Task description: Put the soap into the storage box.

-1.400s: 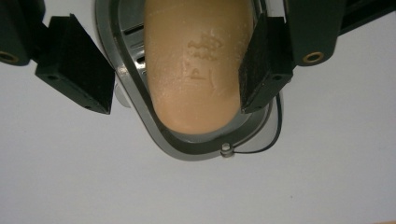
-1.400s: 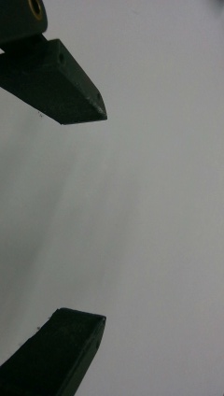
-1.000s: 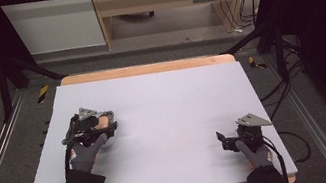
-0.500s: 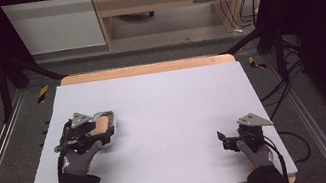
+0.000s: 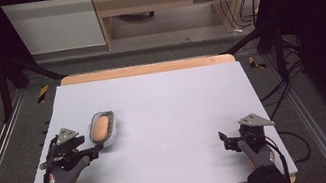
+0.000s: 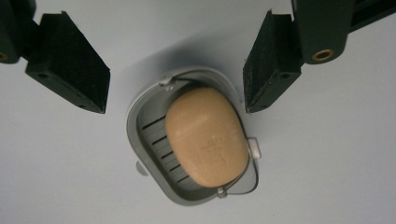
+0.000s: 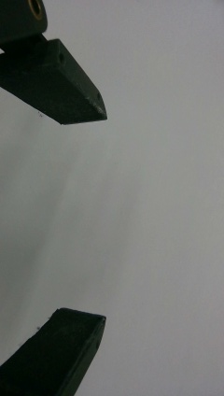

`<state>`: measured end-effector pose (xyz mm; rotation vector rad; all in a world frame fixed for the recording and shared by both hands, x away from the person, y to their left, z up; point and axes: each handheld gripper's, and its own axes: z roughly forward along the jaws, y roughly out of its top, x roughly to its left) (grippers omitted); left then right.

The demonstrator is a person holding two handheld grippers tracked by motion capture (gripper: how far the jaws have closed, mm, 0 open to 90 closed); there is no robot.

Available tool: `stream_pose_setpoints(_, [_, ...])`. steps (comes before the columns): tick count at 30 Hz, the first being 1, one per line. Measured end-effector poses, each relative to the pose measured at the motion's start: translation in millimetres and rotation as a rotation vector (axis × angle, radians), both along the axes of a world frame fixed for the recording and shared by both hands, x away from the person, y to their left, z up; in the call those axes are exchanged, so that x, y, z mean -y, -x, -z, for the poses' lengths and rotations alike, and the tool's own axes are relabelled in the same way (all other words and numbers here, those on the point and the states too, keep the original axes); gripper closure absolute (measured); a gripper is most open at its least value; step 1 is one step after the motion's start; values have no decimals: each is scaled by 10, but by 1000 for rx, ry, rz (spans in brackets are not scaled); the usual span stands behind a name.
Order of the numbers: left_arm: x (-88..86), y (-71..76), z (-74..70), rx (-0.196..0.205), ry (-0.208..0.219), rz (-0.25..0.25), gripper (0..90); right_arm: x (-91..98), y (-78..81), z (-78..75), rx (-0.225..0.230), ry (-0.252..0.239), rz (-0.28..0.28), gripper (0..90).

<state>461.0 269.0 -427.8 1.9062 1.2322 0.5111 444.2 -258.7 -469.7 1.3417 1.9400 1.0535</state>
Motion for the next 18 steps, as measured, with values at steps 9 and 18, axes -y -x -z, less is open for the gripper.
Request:
stream_pose_setpoints(9, [-186, 106, 179, -11, -6, -2, 196, 97, 15, 29, -19, 1, 38, 39])
stream_pose_setpoints(18, [-318, 142, 275, -23, -15, -28, 184, 189, 26, 51, -34, 17, 58, 40])
